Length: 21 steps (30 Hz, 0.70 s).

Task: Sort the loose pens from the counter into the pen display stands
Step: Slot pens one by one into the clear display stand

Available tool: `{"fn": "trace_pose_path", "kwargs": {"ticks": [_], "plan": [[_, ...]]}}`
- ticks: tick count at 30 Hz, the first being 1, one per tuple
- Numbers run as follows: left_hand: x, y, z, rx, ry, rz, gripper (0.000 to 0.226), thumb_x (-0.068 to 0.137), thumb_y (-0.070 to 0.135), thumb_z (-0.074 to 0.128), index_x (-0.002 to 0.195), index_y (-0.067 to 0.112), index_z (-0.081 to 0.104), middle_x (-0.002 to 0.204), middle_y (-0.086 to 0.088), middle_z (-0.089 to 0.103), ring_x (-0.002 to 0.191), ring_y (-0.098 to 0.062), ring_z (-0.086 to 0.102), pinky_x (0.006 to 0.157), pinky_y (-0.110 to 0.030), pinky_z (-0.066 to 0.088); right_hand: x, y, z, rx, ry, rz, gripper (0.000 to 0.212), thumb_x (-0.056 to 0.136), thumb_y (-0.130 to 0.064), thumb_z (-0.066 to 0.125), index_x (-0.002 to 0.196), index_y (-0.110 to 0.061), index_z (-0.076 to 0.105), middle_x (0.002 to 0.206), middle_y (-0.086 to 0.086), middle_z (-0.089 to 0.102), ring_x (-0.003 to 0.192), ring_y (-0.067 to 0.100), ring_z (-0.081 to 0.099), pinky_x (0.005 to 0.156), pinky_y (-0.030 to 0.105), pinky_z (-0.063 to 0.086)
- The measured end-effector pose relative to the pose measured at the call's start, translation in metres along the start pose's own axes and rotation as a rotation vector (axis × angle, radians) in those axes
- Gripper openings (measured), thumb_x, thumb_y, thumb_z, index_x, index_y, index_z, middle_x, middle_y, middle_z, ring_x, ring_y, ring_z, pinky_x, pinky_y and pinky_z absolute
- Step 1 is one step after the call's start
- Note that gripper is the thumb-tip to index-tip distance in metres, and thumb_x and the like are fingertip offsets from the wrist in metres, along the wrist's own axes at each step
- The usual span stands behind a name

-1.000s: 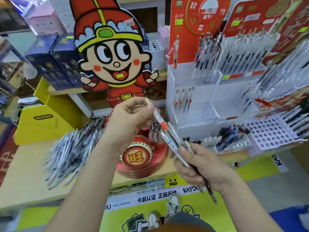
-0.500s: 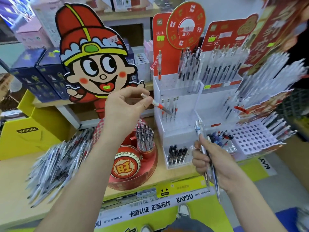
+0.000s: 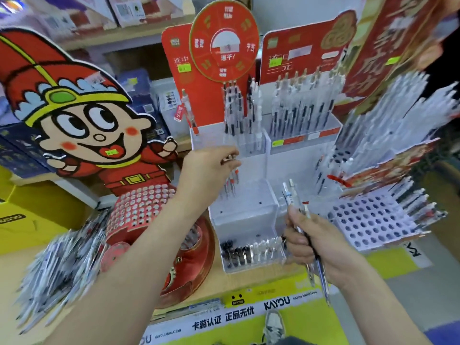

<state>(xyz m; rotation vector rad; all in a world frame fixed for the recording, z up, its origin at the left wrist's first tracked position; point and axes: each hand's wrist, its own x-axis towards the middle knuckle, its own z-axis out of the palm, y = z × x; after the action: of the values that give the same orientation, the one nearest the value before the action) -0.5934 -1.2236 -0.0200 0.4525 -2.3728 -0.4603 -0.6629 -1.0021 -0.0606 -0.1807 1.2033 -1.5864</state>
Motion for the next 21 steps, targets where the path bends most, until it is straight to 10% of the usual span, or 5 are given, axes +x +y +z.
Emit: {"fn": "trace_pose_path", "kwargs": {"ticks": [21], "plan": [[-0.006,-0.013,0.031,0.259,0.051,0.114,0.013,0.081,0.012,0.069,0.087,0.003,0.075,0.08,-0.012,0.063,0.072,-0.031,0.059,0.053,-0.039,0.052,0.028,-0.012,-0.013,-0.013,-0.071,0.039,0.037,0.086,-0.026,0.058,0.114,-0.003,0.064,0.068,0.003,0.049,0.048,0.01,0.042,0.039,0.018,0.032]]}}
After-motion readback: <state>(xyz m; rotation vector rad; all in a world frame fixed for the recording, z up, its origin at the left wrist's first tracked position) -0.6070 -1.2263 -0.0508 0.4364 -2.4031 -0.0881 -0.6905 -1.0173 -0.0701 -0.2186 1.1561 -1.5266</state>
